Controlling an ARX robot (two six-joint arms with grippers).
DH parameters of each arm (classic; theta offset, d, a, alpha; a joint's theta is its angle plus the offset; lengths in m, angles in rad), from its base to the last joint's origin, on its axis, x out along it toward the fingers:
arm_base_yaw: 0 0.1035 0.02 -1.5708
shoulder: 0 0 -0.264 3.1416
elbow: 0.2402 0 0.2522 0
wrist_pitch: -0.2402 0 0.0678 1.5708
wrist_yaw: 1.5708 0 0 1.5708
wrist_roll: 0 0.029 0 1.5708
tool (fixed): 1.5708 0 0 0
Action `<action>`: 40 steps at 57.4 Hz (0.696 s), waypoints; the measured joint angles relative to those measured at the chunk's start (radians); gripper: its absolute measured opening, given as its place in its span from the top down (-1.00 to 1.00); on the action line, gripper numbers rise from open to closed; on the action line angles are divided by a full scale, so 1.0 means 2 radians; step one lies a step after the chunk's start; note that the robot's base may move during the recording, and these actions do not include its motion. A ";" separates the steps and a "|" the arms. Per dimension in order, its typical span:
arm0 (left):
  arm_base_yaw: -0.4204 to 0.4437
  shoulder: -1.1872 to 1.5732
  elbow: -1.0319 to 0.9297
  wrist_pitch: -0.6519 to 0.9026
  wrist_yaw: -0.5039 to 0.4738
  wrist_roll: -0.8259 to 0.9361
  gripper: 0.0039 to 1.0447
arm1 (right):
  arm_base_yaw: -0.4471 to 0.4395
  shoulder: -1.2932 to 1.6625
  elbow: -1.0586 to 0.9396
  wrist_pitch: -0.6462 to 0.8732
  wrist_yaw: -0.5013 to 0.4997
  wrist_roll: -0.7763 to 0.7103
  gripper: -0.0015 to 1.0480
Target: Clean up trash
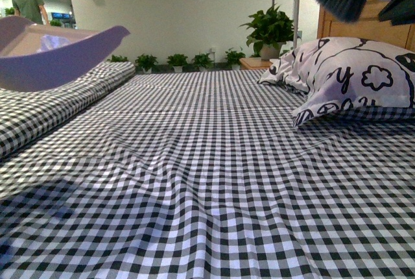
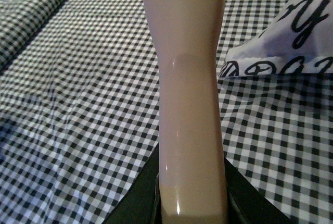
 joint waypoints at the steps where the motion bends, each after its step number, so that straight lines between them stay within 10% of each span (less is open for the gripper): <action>1: -0.001 -0.006 -0.001 0.005 -0.008 -0.009 0.46 | -0.007 -0.008 -0.002 -0.002 -0.009 0.003 0.63; 40: -0.073 -0.292 -0.048 -0.024 -0.255 -0.148 0.46 | -0.181 -0.245 -0.050 -0.002 -0.172 0.145 0.63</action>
